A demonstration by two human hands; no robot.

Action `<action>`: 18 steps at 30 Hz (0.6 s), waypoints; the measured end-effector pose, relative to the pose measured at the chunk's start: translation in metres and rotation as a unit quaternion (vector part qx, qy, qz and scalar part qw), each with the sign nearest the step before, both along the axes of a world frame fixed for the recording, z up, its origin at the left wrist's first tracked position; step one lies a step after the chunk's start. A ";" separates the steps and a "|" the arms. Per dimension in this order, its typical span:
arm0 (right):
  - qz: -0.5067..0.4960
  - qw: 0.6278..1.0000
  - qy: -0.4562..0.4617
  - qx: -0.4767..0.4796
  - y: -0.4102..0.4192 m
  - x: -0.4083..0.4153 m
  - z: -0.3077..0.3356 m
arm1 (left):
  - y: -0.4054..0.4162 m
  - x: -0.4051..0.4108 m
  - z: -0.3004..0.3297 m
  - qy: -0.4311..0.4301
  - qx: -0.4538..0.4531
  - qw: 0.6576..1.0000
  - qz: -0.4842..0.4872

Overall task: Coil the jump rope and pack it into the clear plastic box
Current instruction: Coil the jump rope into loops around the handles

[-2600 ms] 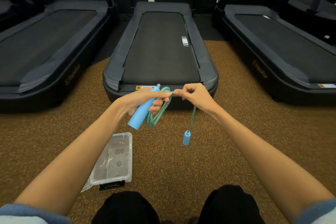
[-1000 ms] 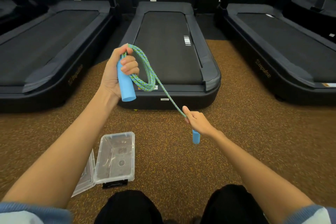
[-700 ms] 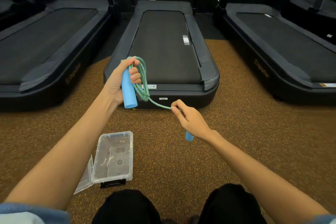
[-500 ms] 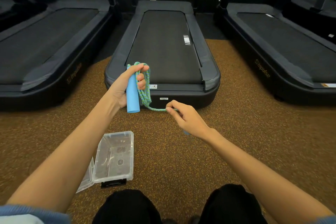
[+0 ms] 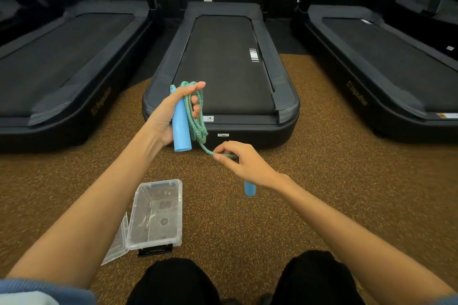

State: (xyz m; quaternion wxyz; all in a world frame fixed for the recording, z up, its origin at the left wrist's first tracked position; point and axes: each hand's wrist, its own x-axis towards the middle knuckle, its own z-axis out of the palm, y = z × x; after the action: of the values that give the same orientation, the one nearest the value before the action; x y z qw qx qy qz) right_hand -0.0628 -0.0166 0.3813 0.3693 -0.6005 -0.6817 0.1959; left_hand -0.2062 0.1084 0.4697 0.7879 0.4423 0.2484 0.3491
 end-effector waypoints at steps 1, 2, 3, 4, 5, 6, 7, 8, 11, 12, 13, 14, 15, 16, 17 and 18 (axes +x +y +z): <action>0.001 1.000 -0.004 0.003 0.000 0.000 0.002 | 0.000 0.001 -0.001 0.001 0.001 1.000 -0.003; 0.001 1.000 -0.006 0.007 0.000 0.000 0.003 | -0.001 0.002 -0.001 0.003 0.003 1.000 -0.006; 0.002 1.000 -0.006 0.011 0.001 0.000 0.005 | -0.002 0.003 -0.003 0.006 0.005 1.000 -0.008; 0.005 1.000 -0.009 0.014 0.001 0.000 0.007 | -0.002 0.005 -0.004 0.013 0.007 1.000 -0.011; 0.010 1.000 -0.015 0.017 0.001 0.000 0.011 | -0.002 0.006 -0.007 0.021 0.009 1.000 -0.017; 0.015 0.999 -0.021 0.021 0.001 -0.001 0.015 | -0.003 0.007 -0.009 0.028 0.010 0.999 -0.028; 0.021 0.999 -0.024 0.026 0.001 -0.001 0.021 | -0.005 0.009 -0.012 0.037 0.010 0.998 -0.044; 0.025 0.999 -0.026 0.035 0.001 0.000 0.026 | -0.007 0.010 -0.014 0.047 0.010 0.997 -0.063; 0.037 0.997 -0.025 0.067 0.004 0.003 0.040 | -0.012 0.012 -0.018 0.101 0.024 0.989 -0.101; 0.037 0.997 -0.015 0.069 0.005 0.005 0.042 | -0.015 0.013 -0.018 0.127 0.040 0.985 -0.107; 0.033 0.997 -0.003 0.067 0.006 0.006 0.043 | -0.017 0.013 -0.019 0.151 0.061 0.981 -0.109; 0.026 0.998 0.009 0.065 0.006 0.008 0.044 | -0.021 0.015 -0.019 0.168 0.084 0.976 -0.108; 0.016 0.998 0.022 0.063 0.006 0.010 0.045 | -0.024 0.016 -0.019 0.180 0.098 0.973 -0.103; 0.003 0.998 0.036 0.059 0.005 0.011 0.045 | -0.027 0.016 -0.019 0.185 0.101 0.973 -0.098; -0.011 0.997 0.047 0.058 0.004 0.013 0.045 | -0.029 0.017 -0.019 0.187 0.094 0.973 -0.096; -0.024 0.996 0.054 0.061 0.004 0.014 0.045 | -0.030 0.017 -0.020 0.185 0.082 0.974 -0.103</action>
State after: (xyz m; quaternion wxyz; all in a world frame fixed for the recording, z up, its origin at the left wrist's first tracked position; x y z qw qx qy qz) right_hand -0.0487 -0.0129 0.4259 0.4461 -0.5818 -0.6564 0.1776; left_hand -0.1887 0.0780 0.4498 0.7211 0.5858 0.3131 0.1971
